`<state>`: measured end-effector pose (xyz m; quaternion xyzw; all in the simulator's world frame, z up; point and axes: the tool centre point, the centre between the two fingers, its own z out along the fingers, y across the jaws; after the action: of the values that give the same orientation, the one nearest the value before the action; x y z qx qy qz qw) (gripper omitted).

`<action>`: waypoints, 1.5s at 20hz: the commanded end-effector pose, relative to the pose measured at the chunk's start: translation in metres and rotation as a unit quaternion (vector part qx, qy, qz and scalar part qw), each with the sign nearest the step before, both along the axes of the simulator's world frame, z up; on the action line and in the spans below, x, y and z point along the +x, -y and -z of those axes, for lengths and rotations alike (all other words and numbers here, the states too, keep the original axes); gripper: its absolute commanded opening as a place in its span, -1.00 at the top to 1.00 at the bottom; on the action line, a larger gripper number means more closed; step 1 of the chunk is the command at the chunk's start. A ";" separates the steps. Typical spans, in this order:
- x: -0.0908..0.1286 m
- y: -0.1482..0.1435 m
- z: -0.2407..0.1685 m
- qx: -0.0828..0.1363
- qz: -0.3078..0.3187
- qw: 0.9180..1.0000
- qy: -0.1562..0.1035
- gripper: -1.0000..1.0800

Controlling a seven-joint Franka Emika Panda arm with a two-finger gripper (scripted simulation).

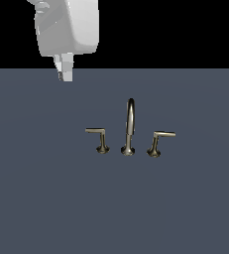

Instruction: Turn on the faucet by rotating a designated handle.

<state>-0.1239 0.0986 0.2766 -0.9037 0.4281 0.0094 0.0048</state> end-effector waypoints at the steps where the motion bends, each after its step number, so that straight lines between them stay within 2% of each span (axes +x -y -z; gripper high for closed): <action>1: 0.010 -0.003 0.012 0.000 0.026 1.000 0.001 1.00; 9: 0.042 -0.008 0.049 0.000 0.102 0.995 0.001 1.00; 17: 0.073 -0.007 0.085 -0.002 0.175 0.985 0.002 1.00; 23: 0.097 -0.002 0.113 -0.005 0.233 0.972 0.002 1.00; 30: 0.127 0.009 0.148 -0.008 0.304 0.953 0.003 1.00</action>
<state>-0.0031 0.0922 0.1358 -0.7413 0.6712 0.0025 0.0014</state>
